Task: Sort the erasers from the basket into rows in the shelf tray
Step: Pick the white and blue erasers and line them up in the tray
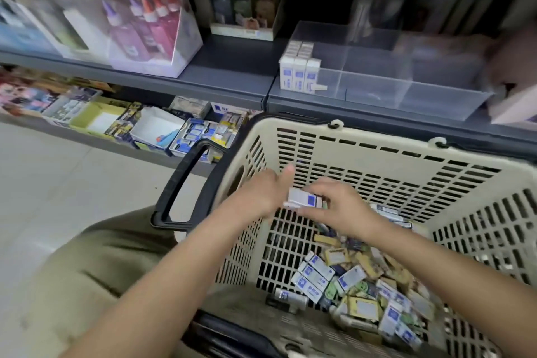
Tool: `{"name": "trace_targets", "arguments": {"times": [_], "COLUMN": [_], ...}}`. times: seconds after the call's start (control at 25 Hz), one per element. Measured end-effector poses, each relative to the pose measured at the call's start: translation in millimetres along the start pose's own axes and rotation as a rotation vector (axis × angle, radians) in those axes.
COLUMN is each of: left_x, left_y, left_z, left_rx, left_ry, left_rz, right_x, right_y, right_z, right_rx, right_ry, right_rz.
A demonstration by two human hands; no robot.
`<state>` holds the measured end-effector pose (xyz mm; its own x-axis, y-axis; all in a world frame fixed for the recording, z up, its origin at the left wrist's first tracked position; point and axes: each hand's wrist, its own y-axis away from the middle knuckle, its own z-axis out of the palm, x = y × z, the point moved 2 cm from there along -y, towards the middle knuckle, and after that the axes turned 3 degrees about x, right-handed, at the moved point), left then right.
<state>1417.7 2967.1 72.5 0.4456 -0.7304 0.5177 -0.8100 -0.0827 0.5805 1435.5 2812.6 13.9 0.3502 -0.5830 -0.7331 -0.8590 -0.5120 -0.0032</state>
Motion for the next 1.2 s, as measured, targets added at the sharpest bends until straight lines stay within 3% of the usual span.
{"name": "trace_targets", "arguments": {"times": [0.12, 0.24, 0.4, 0.52, 0.68, 0.96, 1.2], "left_x": [4, 1, 3, 6, 7, 13, 2], "left_y": [-3, -2, 1, 0, 0, 1, -13], "left_z": [2, 5, 3, 4, 0, 16, 14], "left_rx": [-0.310, -0.369, -0.416, -0.381, -0.292, -0.341, -0.011], "left_ry": [0.349, 0.515, 0.742, 0.740, 0.796, 0.897, 0.498], "left_rz": [-0.129, -0.052, -0.035, -0.048, -0.057, -0.062, 0.067], "right_x": [-15, -17, -21, -23, -20, -25, -20], "right_y": [3, 6, 13, 14, 16, 14, 21], "right_z": [-13, -21, -33, -37, -44, -40, -43], "right_rx": [-0.069, -0.036, -0.019, 0.057, 0.114, 0.135, 0.156], "right_ry": [0.005, -0.121, -0.560, -0.696, -0.634, -0.593, -0.550], "right_rz": [-0.017, 0.108, 0.256, 0.296, 0.330, 0.354, 0.366]}}
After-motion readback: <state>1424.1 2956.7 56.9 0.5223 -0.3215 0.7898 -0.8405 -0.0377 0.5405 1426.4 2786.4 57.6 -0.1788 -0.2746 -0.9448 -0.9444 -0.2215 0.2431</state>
